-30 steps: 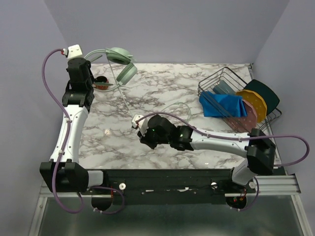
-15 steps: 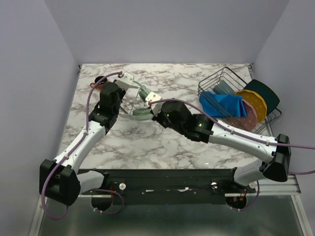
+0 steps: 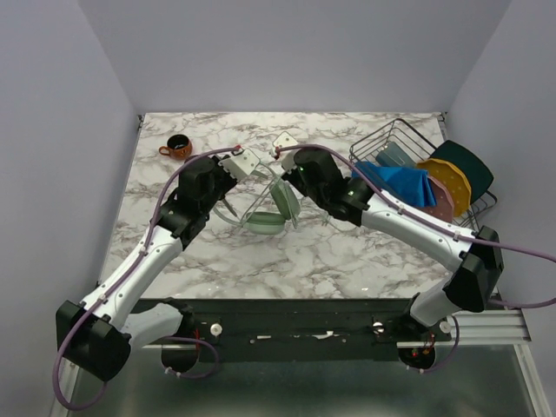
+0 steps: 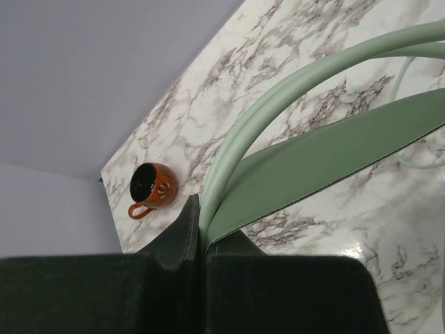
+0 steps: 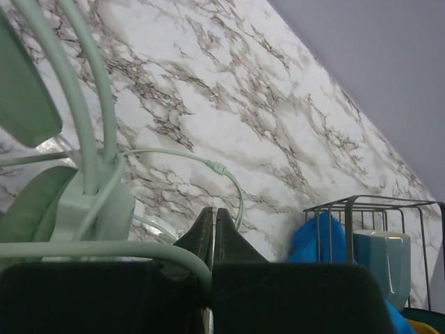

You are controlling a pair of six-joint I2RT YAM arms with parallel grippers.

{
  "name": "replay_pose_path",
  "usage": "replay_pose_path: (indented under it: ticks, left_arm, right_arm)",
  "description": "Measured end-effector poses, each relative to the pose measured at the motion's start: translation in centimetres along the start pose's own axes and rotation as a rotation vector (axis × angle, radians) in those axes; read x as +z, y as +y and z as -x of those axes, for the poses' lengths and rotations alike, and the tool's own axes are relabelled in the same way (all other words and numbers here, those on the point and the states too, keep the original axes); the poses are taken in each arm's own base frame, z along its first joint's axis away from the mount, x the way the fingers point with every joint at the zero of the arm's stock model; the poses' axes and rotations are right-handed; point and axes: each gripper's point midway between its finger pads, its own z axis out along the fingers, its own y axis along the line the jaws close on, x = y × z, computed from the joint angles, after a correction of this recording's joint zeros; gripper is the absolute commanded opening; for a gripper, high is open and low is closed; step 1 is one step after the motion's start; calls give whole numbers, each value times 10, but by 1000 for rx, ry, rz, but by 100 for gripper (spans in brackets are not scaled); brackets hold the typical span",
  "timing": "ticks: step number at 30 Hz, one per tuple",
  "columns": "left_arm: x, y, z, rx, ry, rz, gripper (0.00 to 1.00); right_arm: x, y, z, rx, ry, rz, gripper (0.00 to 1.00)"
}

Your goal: Wrap the headphones

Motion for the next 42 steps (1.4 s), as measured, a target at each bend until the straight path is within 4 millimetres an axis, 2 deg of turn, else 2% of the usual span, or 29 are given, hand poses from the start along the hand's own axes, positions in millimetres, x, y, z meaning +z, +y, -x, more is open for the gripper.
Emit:
replay_pose_path:
  ticks: [6,10,13,14,17,20,27,32,36,42]
  left_arm:
    - [-9,-9,21,-21,-32,-95,0]
    - [-16,-16,29,-76,-40,-151,0]
    - [-27,-23,34,-136,-29,-211,0]
    - [-37,-31,35,-176,-12,-259,0]
    - [-52,-40,37,-250,19,-321,0]
    - [-62,-39,50,-319,14,-342,0]
    - [-85,-19,78,-407,-30,-315,0]
    - [-102,-4,98,-434,-67,-297,0]
    - [-117,18,123,-450,-134,-254,0]
    - [-137,46,147,-473,-202,-178,0]
  right_arm:
    - [16,-8,7,-22,-37,-20,11]
    - [22,-10,12,2,-76,18,23]
    - [27,-10,12,38,-123,66,26]
    - [27,-12,8,58,-139,85,28]
    - [28,-12,13,107,-194,121,43]
    - [27,0,23,168,-259,189,47]
    - [23,21,42,277,-371,299,52]
    - [34,38,46,360,-407,359,54]
    - [49,53,39,411,-396,395,54]
    - [74,79,7,480,-325,429,54]
